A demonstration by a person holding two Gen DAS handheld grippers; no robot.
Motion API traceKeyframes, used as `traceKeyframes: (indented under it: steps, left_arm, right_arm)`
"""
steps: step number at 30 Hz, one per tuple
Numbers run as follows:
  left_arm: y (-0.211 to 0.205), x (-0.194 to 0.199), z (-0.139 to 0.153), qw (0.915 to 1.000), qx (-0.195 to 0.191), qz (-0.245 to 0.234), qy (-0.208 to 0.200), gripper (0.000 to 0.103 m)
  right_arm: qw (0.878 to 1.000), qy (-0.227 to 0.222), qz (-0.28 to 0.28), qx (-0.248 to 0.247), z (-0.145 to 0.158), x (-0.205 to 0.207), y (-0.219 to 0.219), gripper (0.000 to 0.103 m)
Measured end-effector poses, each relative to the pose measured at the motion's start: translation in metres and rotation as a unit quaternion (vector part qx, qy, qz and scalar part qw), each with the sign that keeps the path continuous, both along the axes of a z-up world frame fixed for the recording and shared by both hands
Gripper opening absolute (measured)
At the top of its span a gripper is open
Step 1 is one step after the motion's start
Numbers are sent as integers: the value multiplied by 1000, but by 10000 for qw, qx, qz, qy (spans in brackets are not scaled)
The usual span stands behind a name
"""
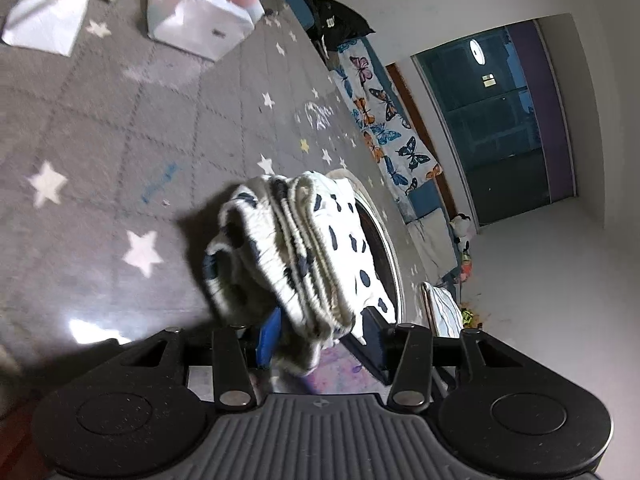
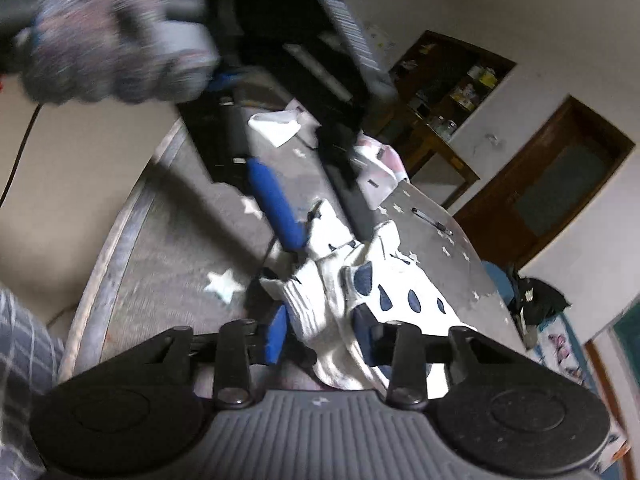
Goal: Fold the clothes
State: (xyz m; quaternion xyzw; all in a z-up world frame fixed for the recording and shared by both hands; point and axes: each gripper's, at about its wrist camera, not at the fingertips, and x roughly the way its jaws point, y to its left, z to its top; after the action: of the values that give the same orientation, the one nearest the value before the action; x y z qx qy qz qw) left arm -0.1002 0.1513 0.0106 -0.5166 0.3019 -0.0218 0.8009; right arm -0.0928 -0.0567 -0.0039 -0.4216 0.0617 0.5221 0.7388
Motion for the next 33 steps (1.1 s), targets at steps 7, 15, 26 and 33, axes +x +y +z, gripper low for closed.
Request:
traceKeyframes:
  steps: [7, 15, 26, 33]
  left_arm:
    - [-2, -14, -16, 9991, -323, 238, -126, 67]
    - [-16, 6, -25, 9944, -719, 664, -396, 71]
    - [-15, 30, -26, 9942, -392, 986, -177, 64]
    - [-7, 31, -37, 9948, -371, 948, 23, 33]
  right_arm:
    - [9988, 369, -193, 265, 14, 8, -10, 25]
    - [9969, 530, -346, 471, 26, 9, -22, 22]
    - [9962, 625, -299, 518, 25, 8, -21, 20]
    - [9950, 853, -326, 407, 23, 15, -21, 24]
